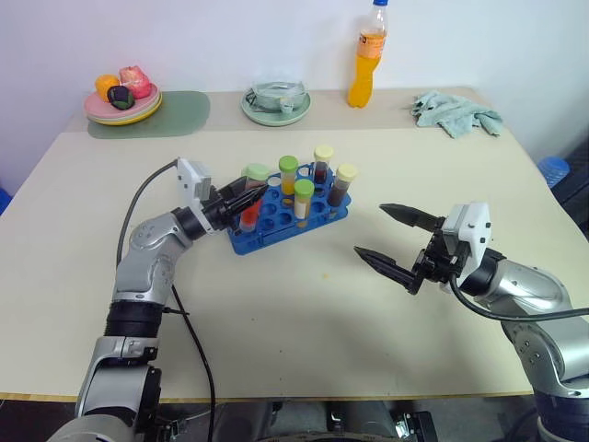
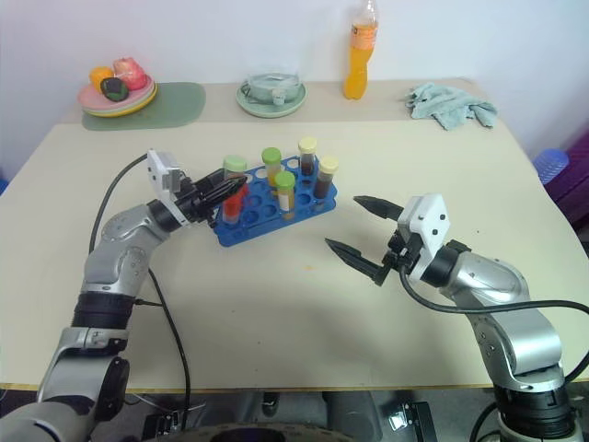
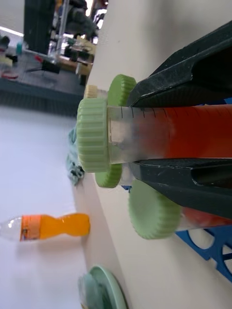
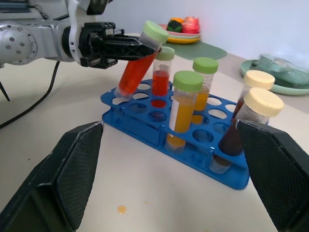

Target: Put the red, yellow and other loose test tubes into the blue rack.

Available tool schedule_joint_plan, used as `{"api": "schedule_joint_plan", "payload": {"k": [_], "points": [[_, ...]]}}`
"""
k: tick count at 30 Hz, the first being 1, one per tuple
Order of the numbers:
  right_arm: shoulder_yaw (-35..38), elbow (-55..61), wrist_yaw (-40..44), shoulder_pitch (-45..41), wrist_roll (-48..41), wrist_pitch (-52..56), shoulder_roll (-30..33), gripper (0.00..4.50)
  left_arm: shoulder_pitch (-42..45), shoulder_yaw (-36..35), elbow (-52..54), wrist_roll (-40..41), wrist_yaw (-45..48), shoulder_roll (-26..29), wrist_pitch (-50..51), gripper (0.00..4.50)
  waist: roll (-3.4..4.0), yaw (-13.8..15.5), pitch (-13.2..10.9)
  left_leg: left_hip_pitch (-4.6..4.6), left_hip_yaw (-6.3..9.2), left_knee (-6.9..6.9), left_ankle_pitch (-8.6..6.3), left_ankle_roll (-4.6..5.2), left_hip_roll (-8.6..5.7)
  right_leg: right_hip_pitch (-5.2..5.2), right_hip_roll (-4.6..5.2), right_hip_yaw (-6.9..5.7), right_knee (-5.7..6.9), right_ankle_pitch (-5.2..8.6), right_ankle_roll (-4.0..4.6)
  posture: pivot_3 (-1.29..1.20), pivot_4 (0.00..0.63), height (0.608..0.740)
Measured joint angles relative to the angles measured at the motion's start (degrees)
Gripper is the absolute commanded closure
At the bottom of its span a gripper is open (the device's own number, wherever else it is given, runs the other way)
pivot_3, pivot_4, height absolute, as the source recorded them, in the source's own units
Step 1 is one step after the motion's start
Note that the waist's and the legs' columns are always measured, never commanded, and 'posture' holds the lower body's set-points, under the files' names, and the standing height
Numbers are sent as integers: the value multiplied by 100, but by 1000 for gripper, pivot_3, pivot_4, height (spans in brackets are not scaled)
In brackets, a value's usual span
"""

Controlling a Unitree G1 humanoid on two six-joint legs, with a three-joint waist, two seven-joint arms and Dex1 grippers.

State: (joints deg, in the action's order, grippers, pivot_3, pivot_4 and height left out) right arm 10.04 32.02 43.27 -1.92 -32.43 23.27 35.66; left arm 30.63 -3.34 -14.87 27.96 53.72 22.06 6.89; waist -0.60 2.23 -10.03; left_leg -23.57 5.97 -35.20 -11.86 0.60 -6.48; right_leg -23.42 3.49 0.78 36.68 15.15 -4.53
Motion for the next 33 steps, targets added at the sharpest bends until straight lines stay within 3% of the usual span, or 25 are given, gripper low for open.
{"api": "schedule_joint_plan", "payload": {"k": [15, 24, 33], "points": [[-35, 273, -573, 98, 86, -3, -88, 0, 375, 206, -406, -181, 446, -244, 91, 3728, 0, -6, 0, 0, 1, -2, 1, 3, 0, 0, -2, -1, 1, -3, -6, 0, 150, 740], [-28, 279, -588, 100, 78, -2, -73, 0, 405, 419, -860, -732, 574, -381, -1212, 3728, 3, -7, 6, 10, 1, -2, 1, 3, 1, 11, -2, -1, 1, -3, -6, 0, 150, 740], [-5, 278, -501, 98, 70, -4, -11, 0, 362, 343, -1030, -745, 444, -651, -1374, 3728, 2, 5, 9, 11, 2, -7, 1, 5, 0, 17, -2, -3, 1, -3, -7, 0, 150, 740]]}}
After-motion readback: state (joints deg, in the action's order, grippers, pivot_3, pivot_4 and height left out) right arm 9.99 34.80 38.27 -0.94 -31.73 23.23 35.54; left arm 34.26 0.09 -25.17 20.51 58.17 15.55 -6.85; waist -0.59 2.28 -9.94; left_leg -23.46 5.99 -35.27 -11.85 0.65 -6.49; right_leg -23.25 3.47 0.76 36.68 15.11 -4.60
